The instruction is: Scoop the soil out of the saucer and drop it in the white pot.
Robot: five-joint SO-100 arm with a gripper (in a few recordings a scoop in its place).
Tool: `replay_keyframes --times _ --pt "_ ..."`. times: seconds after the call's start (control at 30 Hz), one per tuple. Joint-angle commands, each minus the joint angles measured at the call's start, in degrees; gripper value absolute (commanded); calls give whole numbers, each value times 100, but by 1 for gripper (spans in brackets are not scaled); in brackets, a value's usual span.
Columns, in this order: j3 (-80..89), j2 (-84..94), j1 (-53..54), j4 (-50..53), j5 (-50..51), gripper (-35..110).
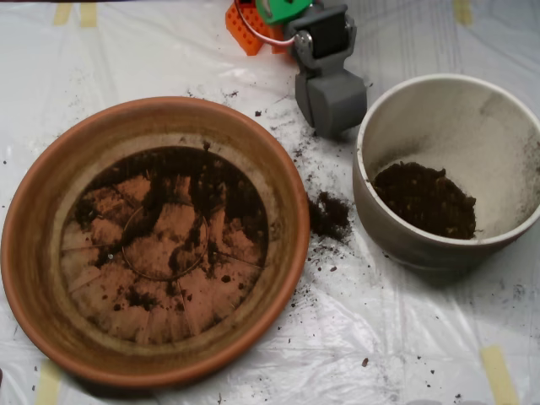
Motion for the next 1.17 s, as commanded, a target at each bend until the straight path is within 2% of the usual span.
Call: replay_keyframes --times 0.0,1.13 --pt "70 413 -79 -185 -44 4" --pt "255 413 -62 -334 -35 0"
